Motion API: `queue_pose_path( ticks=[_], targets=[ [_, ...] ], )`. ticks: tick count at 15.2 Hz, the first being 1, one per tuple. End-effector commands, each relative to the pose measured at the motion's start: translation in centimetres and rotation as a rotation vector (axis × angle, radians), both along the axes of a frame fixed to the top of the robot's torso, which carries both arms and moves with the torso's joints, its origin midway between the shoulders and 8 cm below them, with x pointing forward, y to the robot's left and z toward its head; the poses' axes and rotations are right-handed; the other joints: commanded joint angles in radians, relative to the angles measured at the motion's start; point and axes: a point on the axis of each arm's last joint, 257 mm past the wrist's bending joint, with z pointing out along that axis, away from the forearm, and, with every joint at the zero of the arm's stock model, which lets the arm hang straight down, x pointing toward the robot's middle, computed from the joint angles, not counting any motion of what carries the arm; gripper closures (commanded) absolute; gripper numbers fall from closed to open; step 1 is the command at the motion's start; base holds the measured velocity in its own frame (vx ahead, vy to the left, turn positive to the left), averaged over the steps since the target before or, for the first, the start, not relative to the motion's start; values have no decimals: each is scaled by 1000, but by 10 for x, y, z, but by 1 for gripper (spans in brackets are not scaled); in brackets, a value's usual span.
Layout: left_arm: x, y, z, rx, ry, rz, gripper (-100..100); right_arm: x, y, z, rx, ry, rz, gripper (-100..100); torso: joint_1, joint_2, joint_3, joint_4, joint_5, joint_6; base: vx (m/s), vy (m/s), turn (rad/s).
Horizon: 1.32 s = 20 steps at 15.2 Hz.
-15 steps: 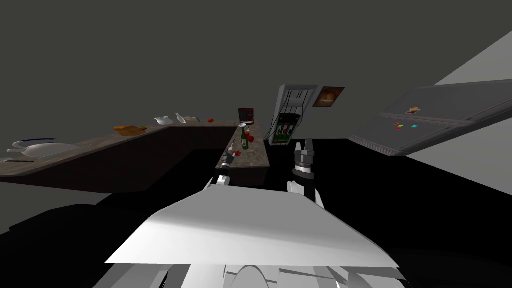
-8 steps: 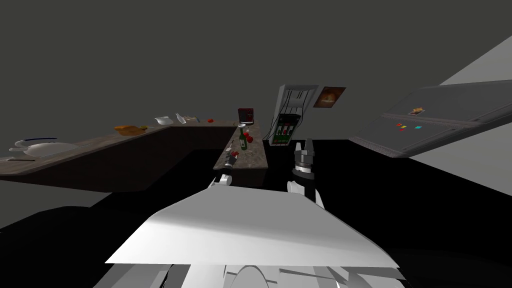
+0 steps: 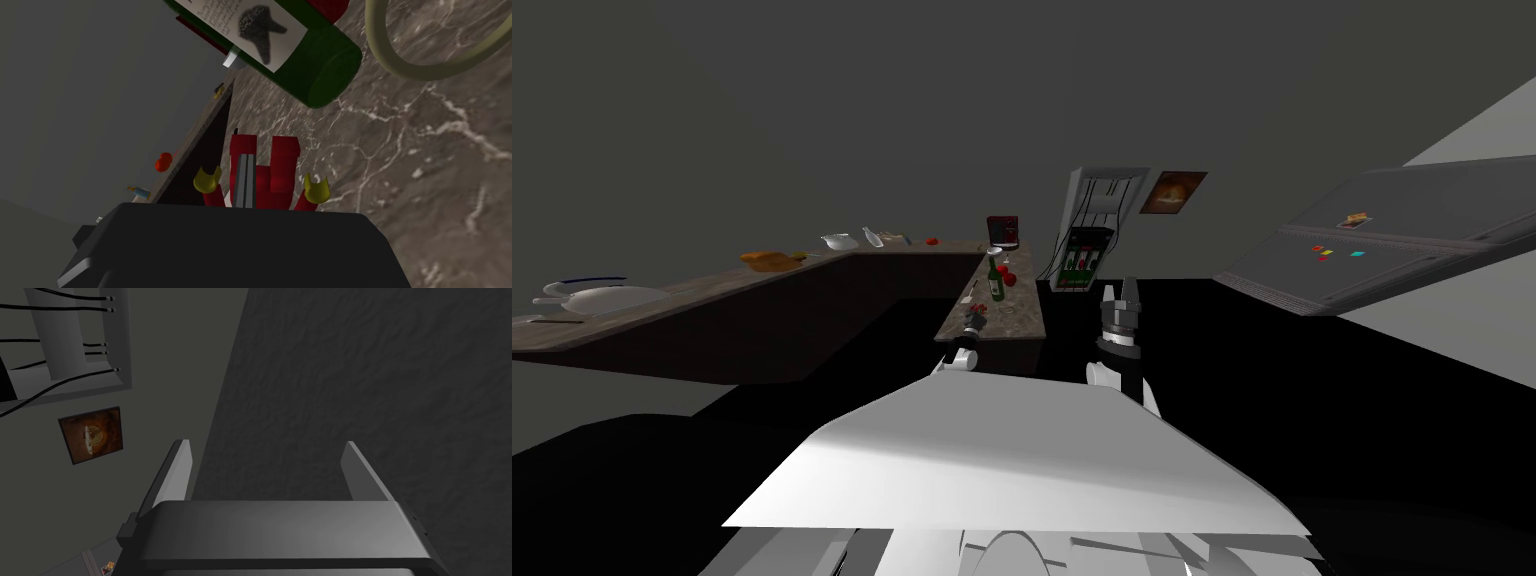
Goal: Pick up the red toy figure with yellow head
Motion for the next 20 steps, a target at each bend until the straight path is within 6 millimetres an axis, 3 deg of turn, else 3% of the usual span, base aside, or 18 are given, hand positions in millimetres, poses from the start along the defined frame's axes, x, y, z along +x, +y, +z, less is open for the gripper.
queue_pose_path(
  ticks=[1,3,4,11,20],
  targets=[
    [0,0,0,0,0,0,100,0,0,0,0,0,0,0,0,0,0,0,0,0,0,0,0],
    [0,0,0,0,0,0,100,0,0,0,0,0,0,0,0,0,0,0,0,0,0,0,0],
    [7,4,4,-1,10,-8,-100,0,0,0,0,0,0,0,0,0,0,0,0,0,-30,10,22],
    [25,9,15,-17,35,-28,-100,0,0,0,0,0,0,0,5,6,4,1,1,0,-81,52,8],
    [48,10,32,-50,77,-53,-100,0,0,0,0,0,0,0,5,3,2,1,1,0,-33,54,-8]
  ],
)
